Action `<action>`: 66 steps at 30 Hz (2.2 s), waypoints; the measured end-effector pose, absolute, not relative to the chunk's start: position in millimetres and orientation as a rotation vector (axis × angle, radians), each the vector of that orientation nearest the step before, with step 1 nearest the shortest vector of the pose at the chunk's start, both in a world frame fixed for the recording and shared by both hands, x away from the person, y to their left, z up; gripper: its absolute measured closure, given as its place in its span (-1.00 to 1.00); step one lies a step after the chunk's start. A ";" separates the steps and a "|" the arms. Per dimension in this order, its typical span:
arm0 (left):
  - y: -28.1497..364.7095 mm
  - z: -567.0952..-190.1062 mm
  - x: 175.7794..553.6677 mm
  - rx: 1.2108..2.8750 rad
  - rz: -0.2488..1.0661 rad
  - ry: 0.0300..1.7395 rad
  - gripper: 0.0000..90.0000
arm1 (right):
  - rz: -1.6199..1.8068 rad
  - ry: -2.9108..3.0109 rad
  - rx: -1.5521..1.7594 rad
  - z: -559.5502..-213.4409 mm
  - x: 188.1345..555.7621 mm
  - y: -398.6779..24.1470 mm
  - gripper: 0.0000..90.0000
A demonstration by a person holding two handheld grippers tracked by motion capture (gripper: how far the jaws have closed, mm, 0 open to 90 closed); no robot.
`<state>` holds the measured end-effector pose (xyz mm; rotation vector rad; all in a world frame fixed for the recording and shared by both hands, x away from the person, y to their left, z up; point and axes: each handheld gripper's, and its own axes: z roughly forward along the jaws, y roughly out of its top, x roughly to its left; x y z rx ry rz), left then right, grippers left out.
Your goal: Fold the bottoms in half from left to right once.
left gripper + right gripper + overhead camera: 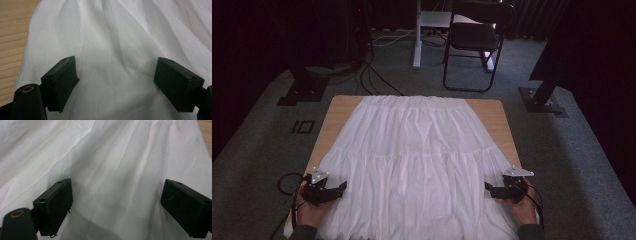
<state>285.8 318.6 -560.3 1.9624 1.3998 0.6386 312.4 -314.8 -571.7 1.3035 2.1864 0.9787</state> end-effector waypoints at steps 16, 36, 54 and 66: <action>334.4 -538.8 283.8 1.918 0.671 1.432 -0.52 | 0.980 2.181 1.306 -571.7 312.7 -315.1 -0.76; 356.5 -557.3 280.6 1.973 0.618 1.549 -0.94 | 0.980 2.173 1.315 -571.5 311.5 -315.1 -0.72; 353.9 -545.8 275.1 2.061 0.697 1.476 0.92 | 0.856 2.035 1.504 -553.6 284.3 -379.1 -0.46; 400.5 -532.2 286.7 2.013 0.881 1.582 0.95 | 0.828 2.090 1.526 -557.5 288.3 -378.5 0.89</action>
